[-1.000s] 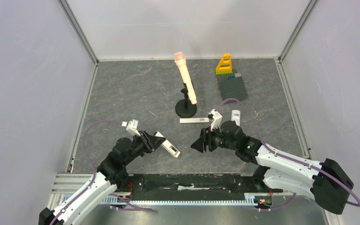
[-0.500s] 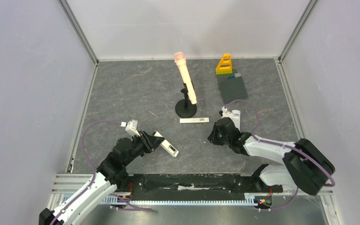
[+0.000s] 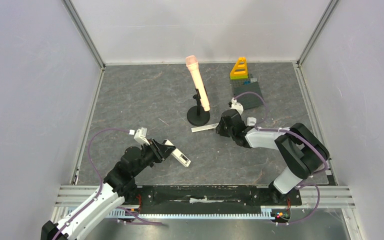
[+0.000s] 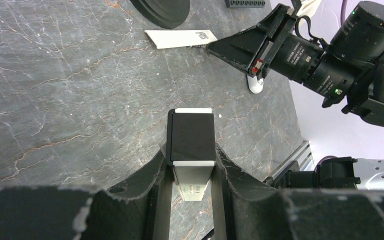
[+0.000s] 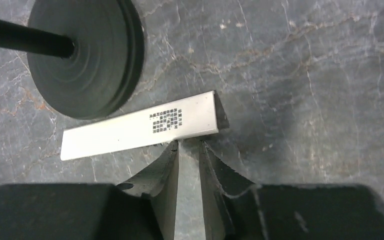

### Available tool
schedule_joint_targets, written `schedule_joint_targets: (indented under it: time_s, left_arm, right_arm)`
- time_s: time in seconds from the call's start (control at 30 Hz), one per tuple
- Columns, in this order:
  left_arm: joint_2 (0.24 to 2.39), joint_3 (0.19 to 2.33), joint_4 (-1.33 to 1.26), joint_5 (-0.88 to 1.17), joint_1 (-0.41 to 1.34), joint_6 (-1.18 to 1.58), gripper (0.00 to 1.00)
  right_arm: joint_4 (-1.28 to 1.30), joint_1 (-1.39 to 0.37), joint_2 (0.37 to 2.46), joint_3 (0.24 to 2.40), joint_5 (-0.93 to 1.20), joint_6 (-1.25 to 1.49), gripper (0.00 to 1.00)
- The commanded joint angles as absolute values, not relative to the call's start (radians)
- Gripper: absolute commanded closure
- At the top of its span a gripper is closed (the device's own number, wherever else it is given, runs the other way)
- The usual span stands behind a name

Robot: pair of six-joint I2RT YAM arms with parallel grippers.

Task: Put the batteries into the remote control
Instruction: Pick up the battery from the center of the board.

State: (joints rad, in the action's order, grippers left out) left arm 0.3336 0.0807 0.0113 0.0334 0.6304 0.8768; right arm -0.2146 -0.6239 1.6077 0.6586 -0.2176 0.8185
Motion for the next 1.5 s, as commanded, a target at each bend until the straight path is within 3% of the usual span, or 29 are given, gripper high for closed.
schedule_joint_targets:
  time_s: [0.0,0.2,0.43,0.7,0.87,1.2,1.47]
  left_arm:
    - [0.325,0.086,-0.048,0.014,0.632,0.851,0.98]
    - [0.329,0.087,-0.046,0.009,0.632,0.844,0.98]
    - [0.327,0.086,-0.046,0.007,0.632,0.841,0.98]
    - [0.317,0.081,-0.046,0.005,0.632,0.842,0.98]
    - [0.312,0.08,-0.045,0.004,0.631,0.842,0.98]
    - [0.3,0.087,-0.026,0.004,0.631,0.841,0.98]
    - [0.275,0.078,-0.016,0.004,0.631,0.836,0.98]
  right_arm:
    - [-0.204,-0.618,1.661,0.708,-0.29,0.768,0.73]
    - [-0.197,-0.617,1.722,0.759,-0.268,0.731,0.62]
    - [-0.206,-0.618,1.758,0.777,-0.175,0.66,0.57]
    - [-0.217,-0.619,1.733,0.753,-0.016,0.557,0.6]
    - [-0.178,-0.631,1.712,0.732,-0.047,0.525,0.61]
    - [-0.041,-0.677,1.735,0.778,-0.173,0.474,0.74]
    - [-0.002,-0.702,1.694,0.786,-0.202,0.402,0.69]
